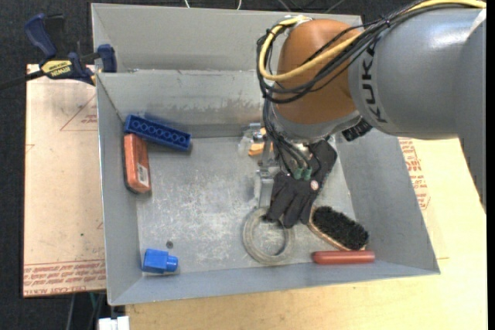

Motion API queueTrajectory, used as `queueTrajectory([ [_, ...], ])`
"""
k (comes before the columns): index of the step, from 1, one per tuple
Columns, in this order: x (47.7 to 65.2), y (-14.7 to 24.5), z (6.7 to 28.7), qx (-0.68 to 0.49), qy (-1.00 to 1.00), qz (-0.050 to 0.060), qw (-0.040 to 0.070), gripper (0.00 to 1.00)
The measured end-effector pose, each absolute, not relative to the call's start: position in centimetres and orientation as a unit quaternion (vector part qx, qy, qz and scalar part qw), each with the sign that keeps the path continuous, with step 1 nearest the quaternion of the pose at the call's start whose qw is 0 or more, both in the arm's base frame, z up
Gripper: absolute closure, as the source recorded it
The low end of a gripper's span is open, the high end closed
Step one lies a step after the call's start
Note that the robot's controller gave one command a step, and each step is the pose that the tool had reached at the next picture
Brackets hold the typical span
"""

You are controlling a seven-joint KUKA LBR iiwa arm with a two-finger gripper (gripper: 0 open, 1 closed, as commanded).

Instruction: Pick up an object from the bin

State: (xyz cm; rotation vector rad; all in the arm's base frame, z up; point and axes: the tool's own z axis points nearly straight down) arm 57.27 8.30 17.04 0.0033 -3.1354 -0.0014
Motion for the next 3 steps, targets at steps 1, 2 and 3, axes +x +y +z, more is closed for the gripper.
queueTrajectory([
  [1, 57.5, 8.3, 17.4, 0.0, -1.0, -0.001, 0.0, 0.0],
  [2, 56.1, 3.8, 17.1, -0.044, -0.999, -0.001, 0.0, 0.0],
  [3, 55.5, 1.4, 16.0, -0.028, -1.0, -0.001, -0.001, 0.0],
])
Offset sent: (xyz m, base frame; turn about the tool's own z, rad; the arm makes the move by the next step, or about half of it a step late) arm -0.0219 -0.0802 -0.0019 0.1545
